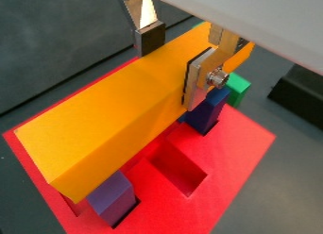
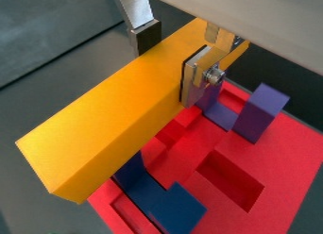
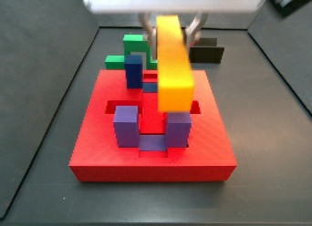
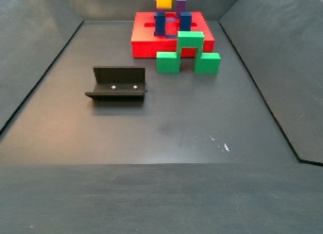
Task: Pick up the yellow object. Move up. Move to above the board. Insert the yellow object.
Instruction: Insert the yellow object.
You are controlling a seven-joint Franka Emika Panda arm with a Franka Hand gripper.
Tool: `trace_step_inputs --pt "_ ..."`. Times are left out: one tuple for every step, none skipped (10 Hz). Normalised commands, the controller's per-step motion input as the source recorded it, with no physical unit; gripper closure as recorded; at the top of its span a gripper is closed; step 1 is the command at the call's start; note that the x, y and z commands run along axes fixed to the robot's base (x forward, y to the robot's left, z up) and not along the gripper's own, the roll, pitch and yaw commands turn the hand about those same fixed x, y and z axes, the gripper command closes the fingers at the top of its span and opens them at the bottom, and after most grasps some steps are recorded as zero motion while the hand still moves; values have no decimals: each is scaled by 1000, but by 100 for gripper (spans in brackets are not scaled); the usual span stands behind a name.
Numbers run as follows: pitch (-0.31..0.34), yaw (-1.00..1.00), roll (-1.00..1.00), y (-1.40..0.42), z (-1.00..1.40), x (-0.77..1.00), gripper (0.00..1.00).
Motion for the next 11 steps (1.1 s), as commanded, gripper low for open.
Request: trace_step_inputs --pt "-123 0 -241 0 -323 -217 100" --pt "-96 0 -174 0 -220 -257 100" --pt "-79 0 -43 0 -17 -320 100" --pt "-90 0 0 0 0 -386 100" --pt "-74 0 0 -29 0 -260 100" --pt "-41 0 9 -54 -100 0 100" --pt "-50 0 36 -63 -111 0 100" --pt "-26 31 9 -86 -129 29 100" --pt "0 97 59 -71 -160 74 100" --pt "0 91 111 -57 -197 40 100" --pt "0 129 150 -20 -183 91 100"
